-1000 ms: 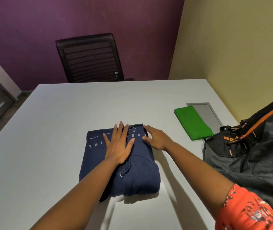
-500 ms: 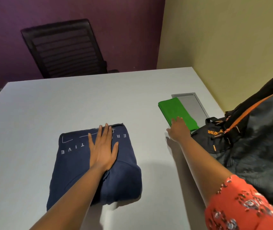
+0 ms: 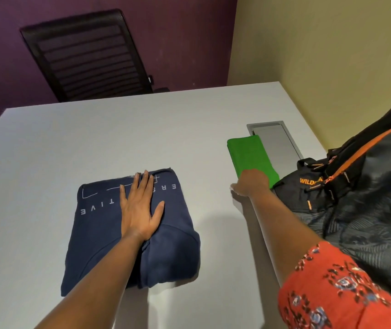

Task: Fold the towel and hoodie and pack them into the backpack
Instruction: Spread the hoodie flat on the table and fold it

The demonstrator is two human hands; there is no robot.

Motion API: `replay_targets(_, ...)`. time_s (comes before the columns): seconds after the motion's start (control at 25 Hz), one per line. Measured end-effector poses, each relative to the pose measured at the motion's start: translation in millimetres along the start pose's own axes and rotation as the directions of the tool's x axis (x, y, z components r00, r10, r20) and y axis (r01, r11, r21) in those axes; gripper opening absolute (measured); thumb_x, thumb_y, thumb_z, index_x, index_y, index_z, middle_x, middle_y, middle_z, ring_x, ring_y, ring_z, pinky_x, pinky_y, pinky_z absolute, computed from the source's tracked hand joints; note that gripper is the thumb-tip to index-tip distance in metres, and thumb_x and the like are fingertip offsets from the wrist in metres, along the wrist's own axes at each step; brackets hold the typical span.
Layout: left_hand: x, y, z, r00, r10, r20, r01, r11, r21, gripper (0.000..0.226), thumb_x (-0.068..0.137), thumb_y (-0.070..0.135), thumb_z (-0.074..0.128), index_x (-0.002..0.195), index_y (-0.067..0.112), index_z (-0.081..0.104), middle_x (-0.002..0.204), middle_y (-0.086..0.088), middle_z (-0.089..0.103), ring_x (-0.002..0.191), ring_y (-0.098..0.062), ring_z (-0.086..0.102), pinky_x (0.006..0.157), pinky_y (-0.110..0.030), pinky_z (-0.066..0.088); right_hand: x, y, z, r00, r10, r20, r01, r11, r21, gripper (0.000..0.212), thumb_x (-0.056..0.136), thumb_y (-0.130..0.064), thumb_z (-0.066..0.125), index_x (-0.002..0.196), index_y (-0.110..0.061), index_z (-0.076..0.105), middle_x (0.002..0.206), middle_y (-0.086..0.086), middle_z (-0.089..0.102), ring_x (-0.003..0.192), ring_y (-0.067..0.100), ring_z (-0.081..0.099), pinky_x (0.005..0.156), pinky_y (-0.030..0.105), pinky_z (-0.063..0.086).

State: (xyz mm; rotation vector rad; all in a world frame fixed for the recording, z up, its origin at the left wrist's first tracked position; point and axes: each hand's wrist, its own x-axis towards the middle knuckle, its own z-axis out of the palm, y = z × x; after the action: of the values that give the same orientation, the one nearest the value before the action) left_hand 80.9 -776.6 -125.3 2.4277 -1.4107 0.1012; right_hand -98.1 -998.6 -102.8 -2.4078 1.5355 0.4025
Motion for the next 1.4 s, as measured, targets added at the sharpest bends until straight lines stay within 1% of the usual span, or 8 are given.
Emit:
replay_targets(0.2, -0.8, 0.8, -0.2, 1.0, -0.004, 0.007, 0.004, 1.0, 0.003, 0.077, 0.084, 0.052, 0.022, 0.147, 0.009, 0.023, 0.155, -0.003, 0.016, 0.143, -0.015, 0.004, 0.116, -0.044, -0.007, -1.2, 6.4, 2.4, 0.972, 0.164, -0.168, -0.125, 0.967, 0.224, 0.037, 0.09, -0.023, 0.056, 0.121, -0.002, 0.052, 0.126, 0.018, 0.054, 0.118, 0.034, 0.05, 0.094, 0.037, 0.043)
replay_targets(0.36, -1.4, 0.7, -0.6, 1.0, -0.005, 0.011, 0.005, 1.0, 0.008, 0.078, 0.083, 0.054, 0.02, 0.147, 0.01, 0.02, 0.155, -0.001, 0.013, 0.142, -0.013, 0.001, 0.115, -0.04, -0.012, -6.2, 12.0, 17.7, 0.987, 0.159, 0.012, -0.158, 0.962, 0.223, 0.088, 0.086, -0.036, 0.064, 0.149, -0.009, 0.009, 0.153, 0.029, 0.004, 0.139, 0.039, 0.022, 0.113, 0.042, 0.023)
replay_targets(0.48, -1.0, -0.8, 0.8, 1.0, -0.002, 0.021, 0.002, 1.0, 0.012, 0.079, 0.083, 0.055, 0.019, 0.148, 0.011, 0.018, 0.156, 0.0, 0.01, 0.142, -0.012, -0.001, 0.115, -0.041, -0.012, -11.9, 8.1, 25.5, 0.993, 0.09, 0.073, -0.097, 0.991, 0.094, 0.097, 0.084, -0.049, 0.062, 0.15, -0.011, 0.002, 0.154, 0.028, 0.002, 0.142, 0.037, 0.018, 0.112, 0.042, 0.024)
replay_targets(0.76, 2.2, -1.4, -0.7, 0.996, -0.004, 0.09, 0.002, 1.0, 0.03, 0.086, 0.078, 0.06, 0.015, 0.149, 0.013, 0.013, 0.157, 0.0, 0.004, 0.141, -0.012, -0.01, 0.113, -0.039, -0.017, -23.8, -10.2, 18.8, 0.993, -0.074, -0.097, 0.072, 0.997, -0.021, 0.029, 0.089, -0.011, 0.051, 0.116, -0.004, 0.055, 0.116, 0.014, 0.061, 0.106, 0.031, 0.059, 0.08, 0.033, 0.047)
replay_targets(1.12, 10.6, -2.6, -21.7, 0.925, -0.044, 0.377, 0.085, 0.992, -0.093, 0.097, 0.063, 0.069, 0.01, 0.149, 0.025, 0.0, 0.157, 0.007, -0.006, 0.144, -0.01, -0.012, 0.113, -0.04, -0.017, -42.5, -45.3, -58.0, 0.932, -0.01, -0.362, 0.164, 0.903, 0.397, 0.009, 0.076, -0.008, 0.053, 0.079, -0.006, 0.062, 0.072, 0.009, 0.057, 0.069, 0.029, 0.054, 0.048, 0.023, 0.031)
replay_targets(1.2, 16.7, -9.2, -28.0, 0.897, -0.08, 0.434, 0.257, 0.894, -0.366, 0.08, 0.076, 0.063, 0.028, 0.148, 0.031, 0.01, 0.157, 0.006, 0.004, 0.145, -0.013, -0.006, 0.115, -0.04, -0.014, -53.4, -63.4, -76.9, 0.912, -0.068, -0.405, 0.237, 0.893, 0.383, 0.015, 0.074, -0.008, 0.054, 0.082, -0.007, 0.067, 0.076, 0.011, 0.062, 0.073, 0.031, 0.058, 0.051, 0.023, 0.035)
replay_targets(1.32, 22.2, -12.2, -56.2, 0.875, -0.259, 0.409, 0.482, 0.399, -0.78, 0.059, 0.088, 0.047, 0.042, 0.142, 0.027, 0.034, 0.149, -0.002, 0.035, 0.141, -0.02, 0.026, 0.117, -0.038, 0.017, -75.8, -96.0, -97.4, 0.843, -0.198, -0.5, 0.393, 0.862, 0.32, 0.024, 0.074, -0.01, 0.055, 0.092, -0.012, 0.071, 0.086, 0.014, 0.069, 0.081, 0.035, 0.061, 0.062, 0.03, 0.045)
replay_targets(1.4, 20.1, -17.7, -79.7, 0.832, -0.35, 0.43, 0.49, 0.098, -0.866, 0.05, 0.097, 0.042, 0.032, 0.135, 0.013, 0.046, 0.131, -0.013, 0.054, 0.109, -0.016, 0.061, 0.097, -0.025, 0.042, -93.2, -115.0, -103.2, 0.769, -0.299, -0.565, 0.512, 0.817, 0.264, 0.028, 0.074, -0.012, 0.056, 0.099, -0.015, 0.07, 0.089, 0.014, 0.071, 0.083, 0.035, 0.061, 0.07, 0.035, 0.049)
